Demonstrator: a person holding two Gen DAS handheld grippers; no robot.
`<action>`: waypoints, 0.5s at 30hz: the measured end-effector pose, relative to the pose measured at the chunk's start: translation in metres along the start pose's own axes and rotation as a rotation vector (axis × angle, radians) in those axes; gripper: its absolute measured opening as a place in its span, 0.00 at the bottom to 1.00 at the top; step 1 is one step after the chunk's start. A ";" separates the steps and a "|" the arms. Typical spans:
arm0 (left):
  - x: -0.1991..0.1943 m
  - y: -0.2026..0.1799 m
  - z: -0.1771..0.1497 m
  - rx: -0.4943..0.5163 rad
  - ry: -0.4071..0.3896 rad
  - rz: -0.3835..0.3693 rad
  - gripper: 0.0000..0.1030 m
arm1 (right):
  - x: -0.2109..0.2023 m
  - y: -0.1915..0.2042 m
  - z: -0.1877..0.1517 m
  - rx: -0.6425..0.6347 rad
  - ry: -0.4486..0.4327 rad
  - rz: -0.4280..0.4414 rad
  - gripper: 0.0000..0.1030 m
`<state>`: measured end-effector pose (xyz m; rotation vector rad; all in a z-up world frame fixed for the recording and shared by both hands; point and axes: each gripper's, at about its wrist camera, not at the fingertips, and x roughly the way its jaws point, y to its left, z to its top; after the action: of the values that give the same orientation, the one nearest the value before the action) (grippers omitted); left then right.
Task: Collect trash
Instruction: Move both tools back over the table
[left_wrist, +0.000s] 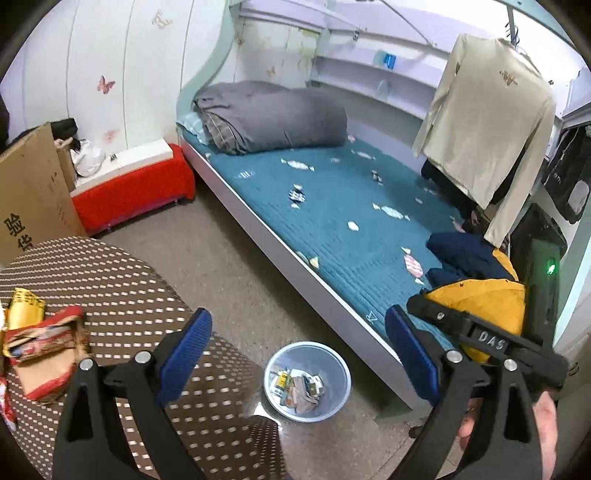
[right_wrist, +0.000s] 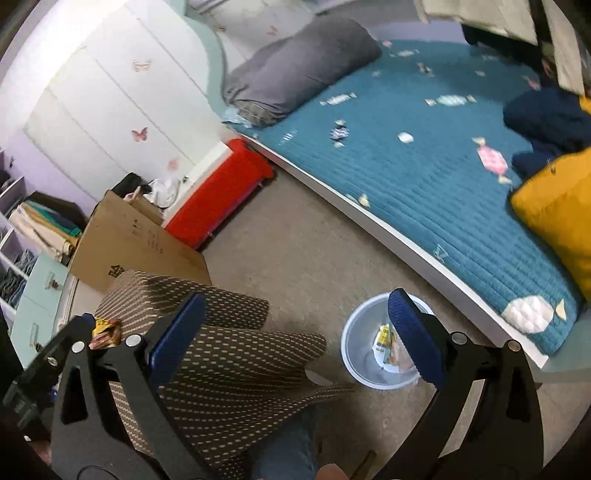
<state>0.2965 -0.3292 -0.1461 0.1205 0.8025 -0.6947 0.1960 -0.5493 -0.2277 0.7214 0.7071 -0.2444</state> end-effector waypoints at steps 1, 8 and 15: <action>-0.006 0.003 -0.001 0.001 -0.011 0.004 0.90 | -0.005 0.010 0.001 -0.015 -0.009 0.007 0.94; -0.052 0.039 -0.011 -0.003 -0.096 0.057 0.90 | -0.027 0.076 -0.003 -0.118 -0.052 0.051 0.94; -0.092 0.092 -0.030 -0.060 -0.146 0.127 0.90 | -0.034 0.140 -0.018 -0.234 -0.053 0.091 0.94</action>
<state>0.2894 -0.1989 -0.1167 0.0651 0.6694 -0.5524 0.2227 -0.4348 -0.1419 0.5202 0.6386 -0.0947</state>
